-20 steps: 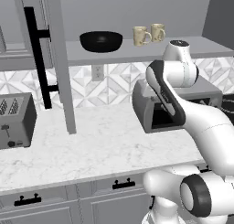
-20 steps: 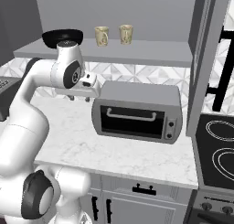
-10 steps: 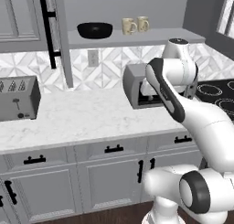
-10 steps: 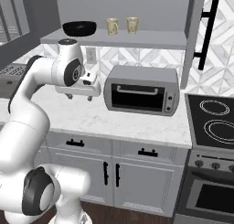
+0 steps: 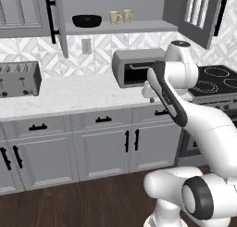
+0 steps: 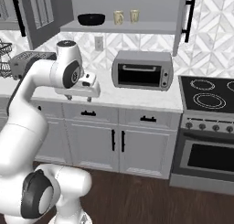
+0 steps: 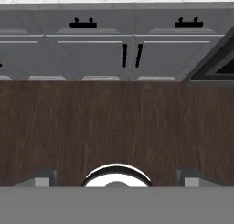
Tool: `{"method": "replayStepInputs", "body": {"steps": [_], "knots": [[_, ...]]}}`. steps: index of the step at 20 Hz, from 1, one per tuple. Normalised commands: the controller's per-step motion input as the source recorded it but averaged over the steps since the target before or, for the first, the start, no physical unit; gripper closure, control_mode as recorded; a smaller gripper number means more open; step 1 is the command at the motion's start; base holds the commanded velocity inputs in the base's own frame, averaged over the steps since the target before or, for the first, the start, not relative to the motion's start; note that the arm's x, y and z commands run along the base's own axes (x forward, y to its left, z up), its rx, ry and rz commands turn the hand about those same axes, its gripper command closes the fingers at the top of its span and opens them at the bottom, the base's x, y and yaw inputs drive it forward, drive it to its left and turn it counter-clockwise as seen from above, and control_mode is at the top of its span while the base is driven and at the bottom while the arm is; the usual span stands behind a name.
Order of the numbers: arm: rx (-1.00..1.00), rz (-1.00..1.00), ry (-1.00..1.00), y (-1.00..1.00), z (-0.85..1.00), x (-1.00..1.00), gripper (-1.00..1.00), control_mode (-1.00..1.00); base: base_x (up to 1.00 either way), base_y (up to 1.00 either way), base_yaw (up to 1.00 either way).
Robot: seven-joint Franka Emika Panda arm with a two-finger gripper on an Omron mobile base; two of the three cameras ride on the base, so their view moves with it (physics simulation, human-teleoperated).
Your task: Gather all objects into one cabinet and sort the glasses and bowls to opposite sides.
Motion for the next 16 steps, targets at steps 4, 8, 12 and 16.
{"method": "replayStepInputs", "body": {"steps": [4,8,12,16], "knots": [[0.00,0.00,0.00,0.00,0.00,0.00,-1.00,1.00,-0.78,-0.75,-0.32],[0.00,0.00,0.00,0.00,0.00,0.00,-1.00,1.00,-0.49,-0.78,-0.60],[0.00,0.00,0.00,0.00,0.00,0.00,-1.00,1.00,-0.38,-0.50,-0.70],[0.00,0.00,0.00,0.00,0.00,0.00,-1.00,1.00,-0.58,-0.12,-0.72]]}}
